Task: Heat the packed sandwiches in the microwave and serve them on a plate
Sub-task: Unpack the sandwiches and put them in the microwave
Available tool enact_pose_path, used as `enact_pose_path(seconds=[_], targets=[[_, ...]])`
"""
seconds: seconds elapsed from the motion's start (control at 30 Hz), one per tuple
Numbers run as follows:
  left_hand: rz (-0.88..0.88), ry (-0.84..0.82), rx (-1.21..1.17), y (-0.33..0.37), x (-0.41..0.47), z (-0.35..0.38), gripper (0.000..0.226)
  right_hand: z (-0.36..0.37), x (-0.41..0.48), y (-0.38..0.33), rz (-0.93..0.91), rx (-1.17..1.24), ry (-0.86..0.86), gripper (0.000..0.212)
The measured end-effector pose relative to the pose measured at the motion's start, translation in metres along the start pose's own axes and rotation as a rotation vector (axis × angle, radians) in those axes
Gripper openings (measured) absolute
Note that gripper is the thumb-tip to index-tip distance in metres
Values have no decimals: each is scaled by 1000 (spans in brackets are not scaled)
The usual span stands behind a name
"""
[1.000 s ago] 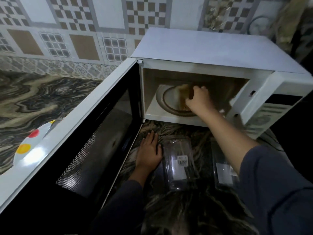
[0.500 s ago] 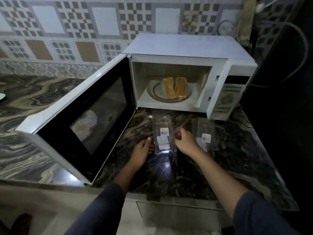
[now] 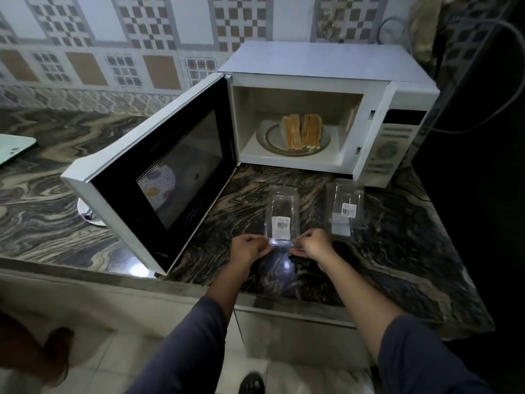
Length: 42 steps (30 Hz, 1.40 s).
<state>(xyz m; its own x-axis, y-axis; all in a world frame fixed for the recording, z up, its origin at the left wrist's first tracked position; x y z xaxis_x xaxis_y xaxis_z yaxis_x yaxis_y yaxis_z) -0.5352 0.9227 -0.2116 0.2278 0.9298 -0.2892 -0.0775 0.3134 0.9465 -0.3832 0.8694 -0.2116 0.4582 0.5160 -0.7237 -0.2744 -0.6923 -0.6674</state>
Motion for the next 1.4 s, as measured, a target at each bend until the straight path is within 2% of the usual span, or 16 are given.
enact_pose_path(seconds=[0.17,0.23,0.27,0.37,0.43,0.53,0.6,0.67,0.8,0.93,1.07,1.17,1.27,1.4], targets=[[11,40,59,0,-2,-2,21,2,2,0,0,-43,46,24],[35,37,124,-1,-1,-3,10,1,0,1,-3,-31,34,22],[70,33,215,1,-1,-3,3,0,-1,2,-5,-24,12,19],[252,-1,738,16,-4,-1,19,-3,-13,4,-5,23,-81,2],[424,22,949,30,-14,6,32,-10,-20,7,-41,-18,-87,9],[615,59,901,47,-36,22,33,-29,-25,15,-158,-35,5,15],[641,-11,820,49,-46,42,25,-47,-29,25,-201,24,56,14],[570,-102,761,42,-50,64,28,-68,-31,37,-220,92,100,22],[332,-250,705,20,-47,100,49,-115,-31,47,-161,244,172,28],[101,-280,531,-6,-29,121,71,-143,-24,39,-93,372,245,33],[-14,-251,344,-18,-13,136,79,-134,-16,22,-10,256,181,43],[-50,-235,176,-21,-3,144,59,-120,-14,10,11,315,83,42],[-81,-231,71,-19,-1,147,16,-112,-10,8,31,487,13,26],[-134,-195,126,-24,4,142,8,-116,-1,13,52,461,99,7]])
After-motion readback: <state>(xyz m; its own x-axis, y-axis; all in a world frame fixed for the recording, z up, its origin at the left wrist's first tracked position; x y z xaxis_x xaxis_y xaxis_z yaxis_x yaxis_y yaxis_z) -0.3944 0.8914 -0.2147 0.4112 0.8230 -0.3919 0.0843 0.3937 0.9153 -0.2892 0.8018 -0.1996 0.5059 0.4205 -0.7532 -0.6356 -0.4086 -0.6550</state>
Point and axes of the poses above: each hand's wrist, its own x-axis towards the middle knuckle, its own z-axis out of the palm, y = z × x, the point moved 5 cm from there along x, towards the middle knuckle, and after that the axes turned 13 degrees about z, right-handed, at the moved point
